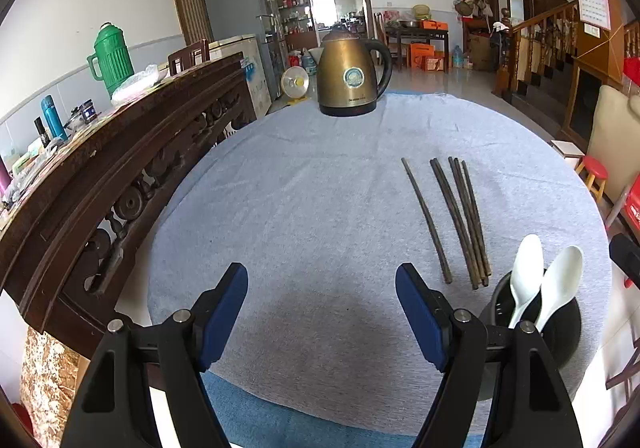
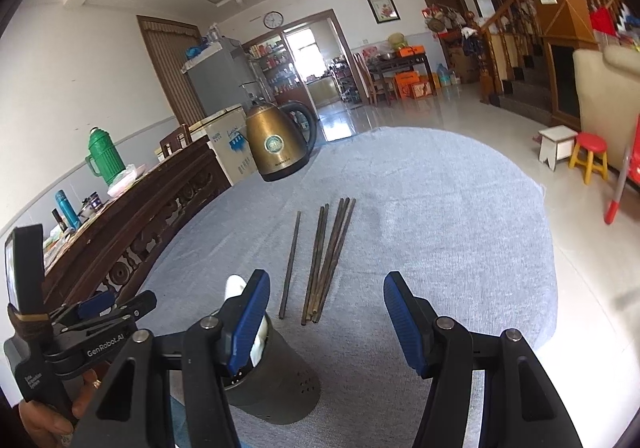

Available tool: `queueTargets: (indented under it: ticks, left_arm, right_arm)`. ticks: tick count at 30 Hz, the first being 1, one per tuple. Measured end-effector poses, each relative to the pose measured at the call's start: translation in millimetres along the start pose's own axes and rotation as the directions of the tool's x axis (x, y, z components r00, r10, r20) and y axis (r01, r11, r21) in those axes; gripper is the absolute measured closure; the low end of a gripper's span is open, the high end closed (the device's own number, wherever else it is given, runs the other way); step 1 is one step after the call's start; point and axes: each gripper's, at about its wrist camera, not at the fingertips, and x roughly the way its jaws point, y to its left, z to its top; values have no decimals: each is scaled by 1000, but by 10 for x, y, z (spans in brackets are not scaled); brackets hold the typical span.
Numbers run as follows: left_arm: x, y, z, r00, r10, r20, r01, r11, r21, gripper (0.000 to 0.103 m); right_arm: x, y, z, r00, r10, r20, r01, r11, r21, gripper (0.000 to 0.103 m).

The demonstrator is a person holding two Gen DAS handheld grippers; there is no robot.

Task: Organize utensils
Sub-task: 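Withdraw both open tools from the cup toward the chopsticks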

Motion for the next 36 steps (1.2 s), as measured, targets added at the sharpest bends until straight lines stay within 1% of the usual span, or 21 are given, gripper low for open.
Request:
queueTargets:
  ticks: [18,27,33,36]
  left_arm:
    - [375,65,-70,996,17,-86,-18,1000,-17,26]
    - [570,119,-60,993,14,-118,-17,999,-30,26]
    - [720,127,-38,990,14,-138,-17,1000,-23,26]
    - [812,124,11,988,-9,-155,6,1000,-22,26]
  right_arm:
    - [285,-162,-23,997,-24,-75,28,998,53,40]
    - [455,-181,37,994,-35,-104,41,998,53,40]
    - [622,-226,101,991,-25,-134,35,997,72,40]
    - [770,-247,191,987,-10,-161,23,997,77,40]
